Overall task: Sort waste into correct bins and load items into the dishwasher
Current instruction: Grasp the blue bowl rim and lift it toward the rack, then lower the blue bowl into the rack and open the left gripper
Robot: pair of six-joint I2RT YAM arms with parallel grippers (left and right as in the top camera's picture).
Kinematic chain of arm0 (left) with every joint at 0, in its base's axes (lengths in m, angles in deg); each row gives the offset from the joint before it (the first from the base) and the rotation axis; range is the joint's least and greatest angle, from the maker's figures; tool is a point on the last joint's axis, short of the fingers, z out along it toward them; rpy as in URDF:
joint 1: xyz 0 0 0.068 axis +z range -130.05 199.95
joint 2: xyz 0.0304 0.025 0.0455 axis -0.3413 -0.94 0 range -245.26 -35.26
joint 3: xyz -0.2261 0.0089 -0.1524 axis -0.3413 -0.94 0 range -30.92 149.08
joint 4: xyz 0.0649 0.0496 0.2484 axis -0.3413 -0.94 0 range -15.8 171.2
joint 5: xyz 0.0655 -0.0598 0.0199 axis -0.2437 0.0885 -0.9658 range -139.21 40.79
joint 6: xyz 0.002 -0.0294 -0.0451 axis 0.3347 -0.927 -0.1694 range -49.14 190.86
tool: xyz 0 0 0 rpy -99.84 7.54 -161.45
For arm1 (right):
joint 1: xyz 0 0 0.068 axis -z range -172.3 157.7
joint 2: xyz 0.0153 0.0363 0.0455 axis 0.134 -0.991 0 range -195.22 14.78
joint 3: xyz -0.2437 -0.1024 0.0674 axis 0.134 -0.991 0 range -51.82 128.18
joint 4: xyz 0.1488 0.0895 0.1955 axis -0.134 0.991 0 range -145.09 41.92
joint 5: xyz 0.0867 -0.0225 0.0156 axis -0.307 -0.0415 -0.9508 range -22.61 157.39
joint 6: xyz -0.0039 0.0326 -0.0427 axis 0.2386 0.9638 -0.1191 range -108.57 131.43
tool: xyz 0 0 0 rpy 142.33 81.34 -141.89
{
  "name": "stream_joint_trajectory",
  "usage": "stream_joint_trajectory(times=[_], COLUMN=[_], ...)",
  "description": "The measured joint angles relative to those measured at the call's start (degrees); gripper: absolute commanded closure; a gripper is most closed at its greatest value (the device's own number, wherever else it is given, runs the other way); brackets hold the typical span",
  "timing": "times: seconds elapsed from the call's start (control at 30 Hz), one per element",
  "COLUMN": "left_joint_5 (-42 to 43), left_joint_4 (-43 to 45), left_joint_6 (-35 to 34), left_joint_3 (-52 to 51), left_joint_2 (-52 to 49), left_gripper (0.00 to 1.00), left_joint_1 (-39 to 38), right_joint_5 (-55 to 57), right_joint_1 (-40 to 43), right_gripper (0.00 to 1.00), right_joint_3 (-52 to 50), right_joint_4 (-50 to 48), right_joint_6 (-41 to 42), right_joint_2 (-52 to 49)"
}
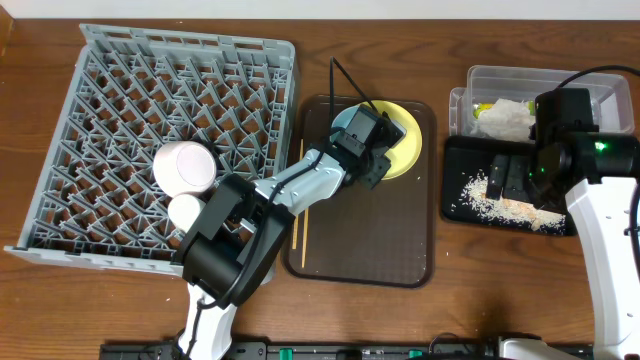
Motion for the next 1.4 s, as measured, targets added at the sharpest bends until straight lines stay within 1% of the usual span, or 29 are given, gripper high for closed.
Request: stream_joint_trajectory(times=[0.07,0.1,0.13,0.2,0.43,0.67,0.77,0.83,0.93,1.07,1.27,1.4], left_joint_5=[-0.2,-0.3,-0.3,-0.4,-0.6,-0.6,-0.2,1.5,7.0,18.6,36.1,47.3], left_joint_4=[0.0,0.0,0.0,-0.1,-1.5,-7.9,-10.1,-10.8,-10.9,-11.1,-11.1,-9.5], left_joint_6=[-0.2,-0.2,-0.3,-0.9,-3.8,-6.1,-8.2,-9.2,-10.6,-13.4,-18.1,-20.8], left_joint_3=[0.0,0.0,0.0,0.0,0.0,0.0,0.0,0.0,0.0,0.0,0.0,0.0], left_joint_2=[0.1,0.3,0.6,1.6,9.0,19.5,24.0,26.7,29.3,30.2,29.2,26.5], left_gripper=[0.79,0.81,0.87,0.94,0.94,0.94,0.94,0.94,0.94,0.94,0.94,0.94], left_joint_1=[0.0,0.0,0.0,0.0,0.0,0.3,1.6,3.6,8.2,17.7,32.5,40.1], right_joint_5=[0.0,0.0,0.0,0.0,0.0,0.0,0.0,0.0,0.0,0.0,0.0,0.0], right_joint_1=[0.0,0.0,0.0,0.0,0.0,0.0,0.0,0.0,0.0,0.0,0.0,0.0], right_gripper=[0.01,0.01,0.01,0.01,0.01,0.01,0.01,0.01,0.01,0.01,0.01,0.01], right_joint_3=[0.0,0.0,0.0,0.0,0.0,0.0,0.0,0.0,0.0,0.0,0.0,0.0], right_joint_4=[0.0,0.0,0.0,0.0,0.0,0.0,0.0,0.0,0.0,0.0,0.0,0.0], right_joint_6=[0.0,0.0,0.0,0.0,0.0,0.0,0.0,0.0,0.0,0.0,0.0,0.0], right_joint_2=[0.0,0.0,0.0,0.0,0.0,0.0,0.0,0.0,0.0,0.0,0.0,0.0])
